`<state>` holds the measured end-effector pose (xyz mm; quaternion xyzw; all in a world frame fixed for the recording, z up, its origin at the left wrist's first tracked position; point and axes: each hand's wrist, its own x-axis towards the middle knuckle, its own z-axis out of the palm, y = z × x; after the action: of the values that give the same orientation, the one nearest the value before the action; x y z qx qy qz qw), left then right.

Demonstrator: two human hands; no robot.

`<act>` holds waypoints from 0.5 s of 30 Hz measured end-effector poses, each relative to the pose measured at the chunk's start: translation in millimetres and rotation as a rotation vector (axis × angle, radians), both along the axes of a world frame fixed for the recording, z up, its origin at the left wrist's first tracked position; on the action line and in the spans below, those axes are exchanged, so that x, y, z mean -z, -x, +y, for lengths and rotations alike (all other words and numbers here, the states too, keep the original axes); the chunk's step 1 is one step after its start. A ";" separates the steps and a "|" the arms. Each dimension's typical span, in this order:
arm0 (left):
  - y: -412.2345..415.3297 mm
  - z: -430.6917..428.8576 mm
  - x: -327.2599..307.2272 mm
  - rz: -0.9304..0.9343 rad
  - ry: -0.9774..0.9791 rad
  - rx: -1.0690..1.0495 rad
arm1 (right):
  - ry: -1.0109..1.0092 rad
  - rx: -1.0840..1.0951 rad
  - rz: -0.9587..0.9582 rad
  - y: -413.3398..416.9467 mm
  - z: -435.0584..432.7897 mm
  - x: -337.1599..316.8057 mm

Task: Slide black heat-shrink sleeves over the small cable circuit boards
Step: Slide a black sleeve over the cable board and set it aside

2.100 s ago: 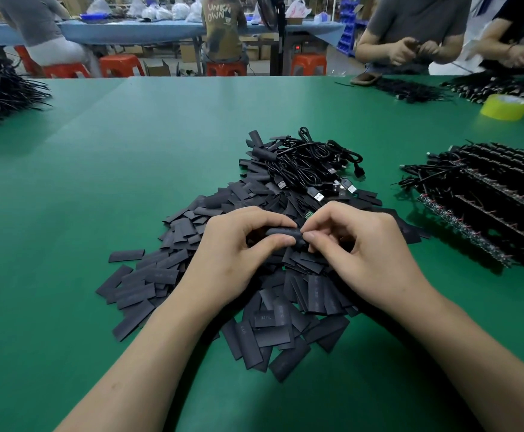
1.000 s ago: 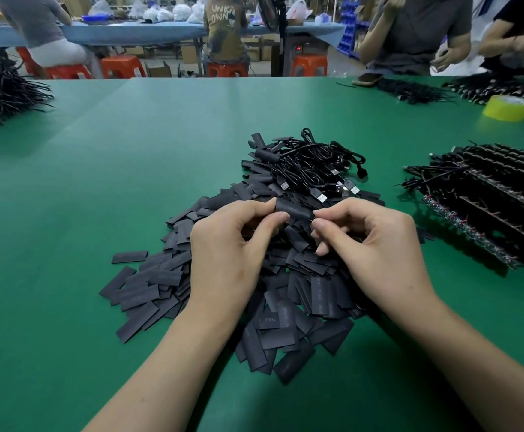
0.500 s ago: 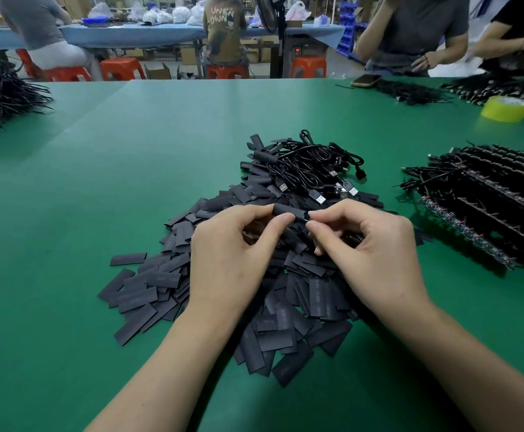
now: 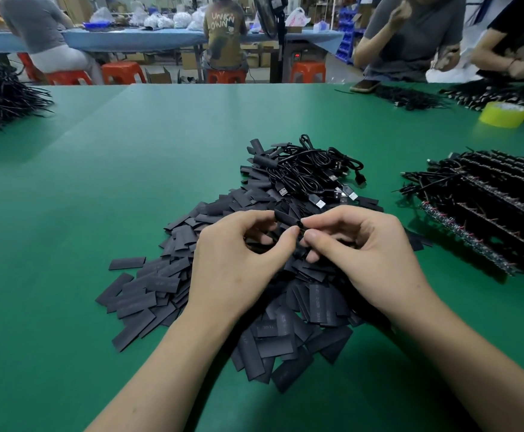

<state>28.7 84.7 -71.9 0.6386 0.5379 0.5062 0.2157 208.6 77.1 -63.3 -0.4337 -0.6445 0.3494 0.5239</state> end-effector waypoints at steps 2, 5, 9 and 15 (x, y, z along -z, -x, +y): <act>-0.5 -0.9 -1.2 0.009 0.027 0.011 | 0.015 -0.026 -0.006 0.0 0.9 0.3; -1.5 -2.0 -2.4 0.040 0.052 0.012 | 0.023 -0.035 -0.039 1.4 1.0 2.4; -2.4 -4.2 -4.4 0.116 0.063 -0.016 | 0.018 -0.030 -0.111 3.4 0.5 3.2; -2.6 -7.5 -7.3 0.193 0.050 -0.076 | 0.003 -0.031 -0.190 4.6 -2.6 2.3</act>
<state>31.3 77.2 -64.6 0.6579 0.5927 0.4364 0.1595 204.0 74.5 -65.6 -0.4556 -0.6975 0.3156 0.4542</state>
